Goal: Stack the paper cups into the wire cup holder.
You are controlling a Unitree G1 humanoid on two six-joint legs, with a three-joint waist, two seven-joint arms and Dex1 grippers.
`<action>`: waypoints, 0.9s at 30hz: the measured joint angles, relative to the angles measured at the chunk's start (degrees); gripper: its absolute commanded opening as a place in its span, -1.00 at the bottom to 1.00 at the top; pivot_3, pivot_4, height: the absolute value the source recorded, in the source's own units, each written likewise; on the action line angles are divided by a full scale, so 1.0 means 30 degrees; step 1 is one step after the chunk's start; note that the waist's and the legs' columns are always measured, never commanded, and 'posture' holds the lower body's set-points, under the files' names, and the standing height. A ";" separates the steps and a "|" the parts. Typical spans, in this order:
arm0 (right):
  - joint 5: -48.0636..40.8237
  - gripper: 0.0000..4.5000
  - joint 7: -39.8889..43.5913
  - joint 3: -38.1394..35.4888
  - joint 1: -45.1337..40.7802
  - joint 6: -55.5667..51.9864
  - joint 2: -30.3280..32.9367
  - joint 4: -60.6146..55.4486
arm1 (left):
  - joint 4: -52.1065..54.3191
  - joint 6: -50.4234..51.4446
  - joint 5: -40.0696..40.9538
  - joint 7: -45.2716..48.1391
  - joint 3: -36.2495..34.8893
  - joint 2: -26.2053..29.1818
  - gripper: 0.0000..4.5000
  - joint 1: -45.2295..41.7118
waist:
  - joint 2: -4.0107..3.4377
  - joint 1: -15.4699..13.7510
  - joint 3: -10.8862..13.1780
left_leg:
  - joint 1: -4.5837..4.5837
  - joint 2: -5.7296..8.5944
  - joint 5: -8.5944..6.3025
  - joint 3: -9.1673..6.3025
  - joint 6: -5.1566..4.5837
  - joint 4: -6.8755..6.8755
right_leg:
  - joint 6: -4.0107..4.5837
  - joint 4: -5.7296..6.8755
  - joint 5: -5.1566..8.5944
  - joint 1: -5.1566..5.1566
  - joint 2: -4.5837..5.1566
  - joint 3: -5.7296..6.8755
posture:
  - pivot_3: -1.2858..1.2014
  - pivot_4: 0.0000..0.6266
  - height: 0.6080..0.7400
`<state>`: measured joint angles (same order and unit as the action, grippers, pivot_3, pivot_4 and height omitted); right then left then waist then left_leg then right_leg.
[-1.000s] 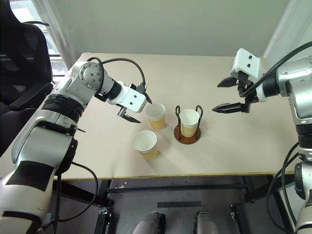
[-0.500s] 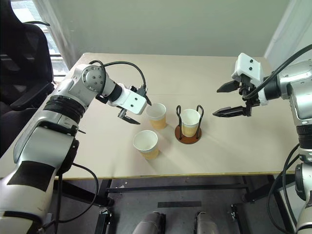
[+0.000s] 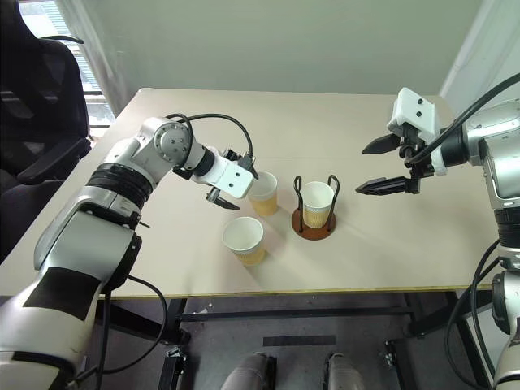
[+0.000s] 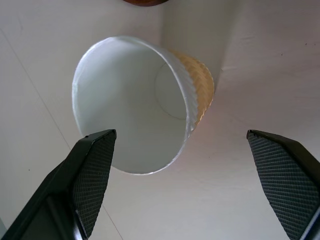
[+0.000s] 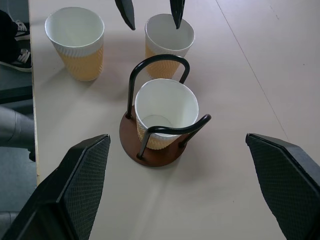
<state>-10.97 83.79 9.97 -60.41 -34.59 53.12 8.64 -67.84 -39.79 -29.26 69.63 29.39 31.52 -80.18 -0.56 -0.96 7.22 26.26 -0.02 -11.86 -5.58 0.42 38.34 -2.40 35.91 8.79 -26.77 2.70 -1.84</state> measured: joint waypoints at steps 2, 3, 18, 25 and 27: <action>-0.0004 0.98 -0.0004 -0.0002 0.0000 -0.0011 0.0000 -0.0047 | -0.0049 -0.0065 -0.0030 -0.0034 0.0052 -0.0032 0.83 0.0000 | -0.0002 0.0004 0.0001 | -0.0002 0.0015 0.0001 0.0010 -0.0002 0.0004 | 0.0000 0.0001 0.0000 0.0000 -0.0014 0.0006 | 0.03 -0.52 1.00; -0.0011 0.98 -0.0008 -0.0001 0.0000 -0.0031 0.0000 -0.0062 | -0.0080 -0.0091 -0.0092 -0.0082 0.0115 -0.0063 0.74 0.0000 | -0.0001 0.0006 0.0000 | -0.0002 0.0017 0.0001 0.0018 -0.0002 0.0003 | 0.0000 0.0002 0.0000 0.0000 -0.0019 0.0011 | 0.03 -0.52 1.00; 0.0220 0.98 0.0073 0.0076 0.0014 0.0578 0.0043 0.0780 | -0.0948 -0.0980 -0.0885 0.0544 0.0998 -0.0365 -0.99 -0.0171 | 0.0002 -0.0023 -0.0001 | 0.0006 0.0017 0.0007 -0.0002 -0.0012 0.0043 | -0.0022 0.0007 -0.0013 0.0007 0.0012 -0.0005 | 0.03 -0.52 1.00; 0.1151 0.98 0.0948 0.0443 -0.0235 0.2130 0.0599 0.3181 | -0.1295 -0.0408 -0.0395 0.3206 0.0693 -0.0320 -0.99 -0.1921 | 0.0000 -0.0035 0.0001 | 0.0034 0.0053 0.0006 0.0015 -0.0042 0.0057 | -0.0027 -0.0004 -0.0015 0.0005 0.0034 0.0006 | 0.03 -0.52 1.00; 0.1532 0.98 0.1130 0.0683 -0.0531 0.2688 0.0662 0.4150 | -0.1392 0.0100 0.0084 0.4016 0.0208 -0.0390 -0.99 -0.2795 | 0.0002 -0.0043 0.0001 | 0.0048 0.0052 0.0006 0.0003 -0.0054 0.0059 | -0.0035 -0.0007 -0.0015 0.0000 0.0050 0.0006 | 0.03 -0.52 1.00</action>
<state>-6.38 87.18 12.01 -62.01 -26.52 55.11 21.09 -72.02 -39.49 -29.00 81.67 30.01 30.35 -88.56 -0.55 -1.09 7.23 26.40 0.14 -11.84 -5.57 0.26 38.52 -2.51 35.89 8.75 -26.77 2.85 -1.82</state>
